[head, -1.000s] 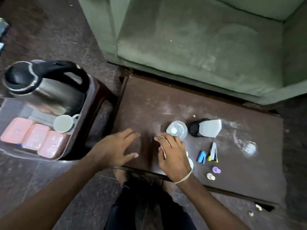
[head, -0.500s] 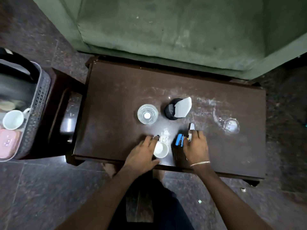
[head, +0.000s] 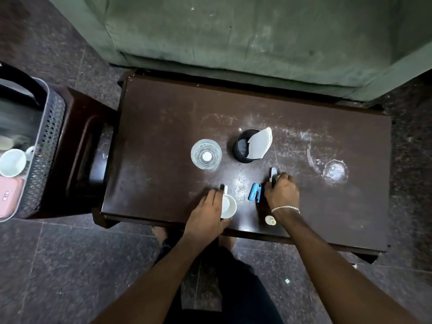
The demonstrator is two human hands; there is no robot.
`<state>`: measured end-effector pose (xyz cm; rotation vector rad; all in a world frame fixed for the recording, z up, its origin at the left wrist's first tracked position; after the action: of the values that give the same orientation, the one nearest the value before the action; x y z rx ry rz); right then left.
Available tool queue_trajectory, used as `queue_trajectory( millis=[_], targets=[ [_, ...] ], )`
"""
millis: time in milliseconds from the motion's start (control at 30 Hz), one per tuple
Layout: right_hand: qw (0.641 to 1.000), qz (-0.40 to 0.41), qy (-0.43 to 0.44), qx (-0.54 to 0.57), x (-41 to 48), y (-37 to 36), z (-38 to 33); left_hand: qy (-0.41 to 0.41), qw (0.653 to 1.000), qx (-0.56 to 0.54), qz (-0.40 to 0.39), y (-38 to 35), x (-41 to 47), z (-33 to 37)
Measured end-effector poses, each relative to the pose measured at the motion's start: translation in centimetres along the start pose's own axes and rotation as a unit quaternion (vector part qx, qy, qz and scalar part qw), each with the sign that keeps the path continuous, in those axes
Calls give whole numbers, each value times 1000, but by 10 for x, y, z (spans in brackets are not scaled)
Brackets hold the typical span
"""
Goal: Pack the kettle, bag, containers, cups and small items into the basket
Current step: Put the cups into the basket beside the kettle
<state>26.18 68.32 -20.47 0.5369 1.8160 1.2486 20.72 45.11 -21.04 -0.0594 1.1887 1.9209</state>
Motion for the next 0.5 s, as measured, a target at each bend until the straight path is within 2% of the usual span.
queue_trajectory(
  millis=[267, 500],
  targets=[
    [999, 14, -5, 51, -22, 22, -13, -11, 997, -60, 51, 40, -10, -16],
    [993, 20, 51, 105, -82, 44, -99, -12, 981, -137, 139, 141, -52, -53]
  ],
)
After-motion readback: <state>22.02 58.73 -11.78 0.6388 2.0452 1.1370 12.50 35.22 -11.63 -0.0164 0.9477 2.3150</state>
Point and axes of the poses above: each hand's wrist, its own x-axis towards the middle knuckle, its own y-axis out of the back of the hand, z = x × y, the point moved 10 cm from there along x, towards the middle knuckle, and after that the axes turned 6 degrees about -x, right-handed, at the moved point
